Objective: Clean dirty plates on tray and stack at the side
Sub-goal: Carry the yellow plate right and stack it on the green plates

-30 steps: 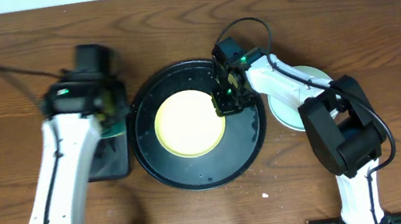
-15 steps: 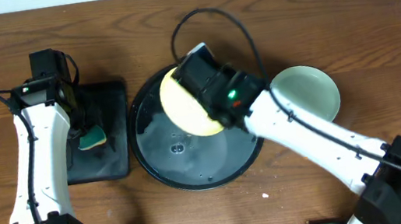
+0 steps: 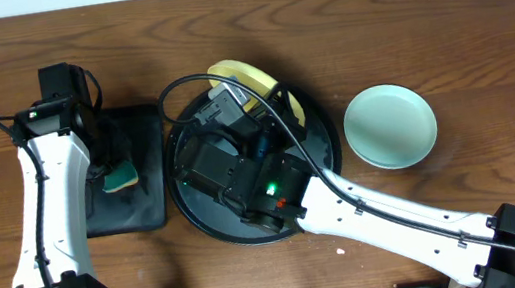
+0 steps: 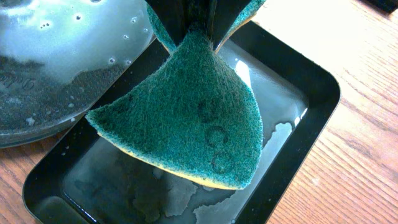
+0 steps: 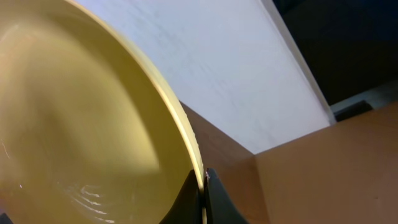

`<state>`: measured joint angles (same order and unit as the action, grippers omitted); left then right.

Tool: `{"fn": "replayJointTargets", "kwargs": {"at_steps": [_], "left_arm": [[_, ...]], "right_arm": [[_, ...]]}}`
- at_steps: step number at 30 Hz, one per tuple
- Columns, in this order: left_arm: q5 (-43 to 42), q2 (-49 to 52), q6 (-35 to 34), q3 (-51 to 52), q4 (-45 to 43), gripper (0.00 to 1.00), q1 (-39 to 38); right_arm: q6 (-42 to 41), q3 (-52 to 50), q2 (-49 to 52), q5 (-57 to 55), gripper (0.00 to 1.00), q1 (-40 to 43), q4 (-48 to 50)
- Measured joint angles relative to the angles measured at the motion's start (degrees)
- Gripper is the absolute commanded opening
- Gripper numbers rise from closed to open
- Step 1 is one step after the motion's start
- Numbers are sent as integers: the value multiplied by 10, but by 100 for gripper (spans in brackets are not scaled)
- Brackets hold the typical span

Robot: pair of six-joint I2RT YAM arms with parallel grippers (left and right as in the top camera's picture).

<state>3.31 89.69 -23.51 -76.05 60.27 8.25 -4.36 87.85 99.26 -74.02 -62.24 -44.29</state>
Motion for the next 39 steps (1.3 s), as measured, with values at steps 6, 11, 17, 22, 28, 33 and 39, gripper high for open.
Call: {"fn": "replayJointTargets", "kwargs": {"at_steps": [6,11,17,22,28,33,39], "left_arm": [[0,0,0,0,0,7,0],[0,0,0,0,0,7,0],[0,0,0,0,0,8,0],[0,0,0,0,0,7,0],[0,0,0,0,0,7,0],[0,0,0,0,0,7,0],[0,0,0,0,0,7,0]], "right_arm": [[4,0,0,63,1,9,-19],[0,0,0,293,1,77,-39],[-12,0,0,722,1,232,-20],[-34,0,-25,904,1,376,-40],[-53,2,-95,944,1,571,-139],[-57,-12,-96,882,1,676,-183],[-60,-109,-71,821,1,714,-129]]}}
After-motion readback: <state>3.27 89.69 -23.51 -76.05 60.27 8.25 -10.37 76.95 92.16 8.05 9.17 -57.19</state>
